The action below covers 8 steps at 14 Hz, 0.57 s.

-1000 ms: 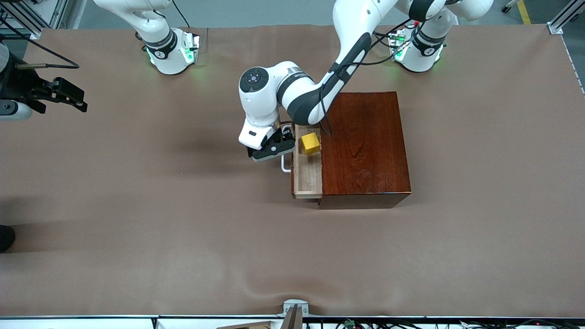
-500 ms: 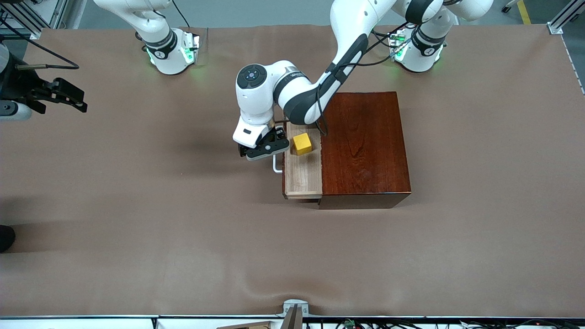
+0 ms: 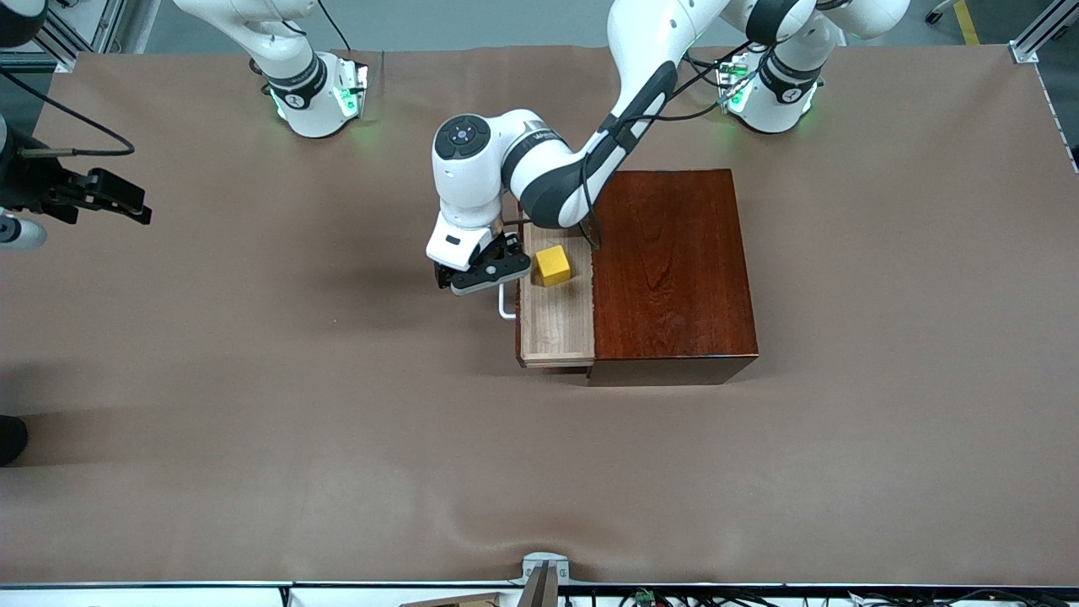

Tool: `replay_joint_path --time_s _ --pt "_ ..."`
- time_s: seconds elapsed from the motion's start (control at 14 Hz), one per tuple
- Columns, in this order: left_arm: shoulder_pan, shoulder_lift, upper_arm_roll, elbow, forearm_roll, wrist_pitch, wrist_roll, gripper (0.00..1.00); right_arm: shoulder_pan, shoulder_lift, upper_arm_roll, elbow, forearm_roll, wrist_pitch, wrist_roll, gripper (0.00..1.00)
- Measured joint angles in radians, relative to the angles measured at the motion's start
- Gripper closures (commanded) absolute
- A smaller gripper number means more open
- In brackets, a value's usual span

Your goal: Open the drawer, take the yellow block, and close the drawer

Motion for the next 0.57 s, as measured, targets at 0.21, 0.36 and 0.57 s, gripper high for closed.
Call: replay_joint_path --time_s 0.21,0.36,0.57 --pt "0.028 -0.090 0.012 0.043 -0.001 -0.125 -0.004 0.00 -0.017 0.033 -0.001 0.001 0.000 0.000 0.000 0.00" --pt "0.082 -0.201 0.018 0.049 0.000 -0.248 0.033 0.00 -0.023 0.038 -0.001 0.003 0.000 0.004 0.000 0.00" --pt "0.183 -0.341 0.023 0.045 0.001 -0.466 0.165 0.00 -0.024 0.038 0.000 0.009 0.000 0.005 0.008 0.00"
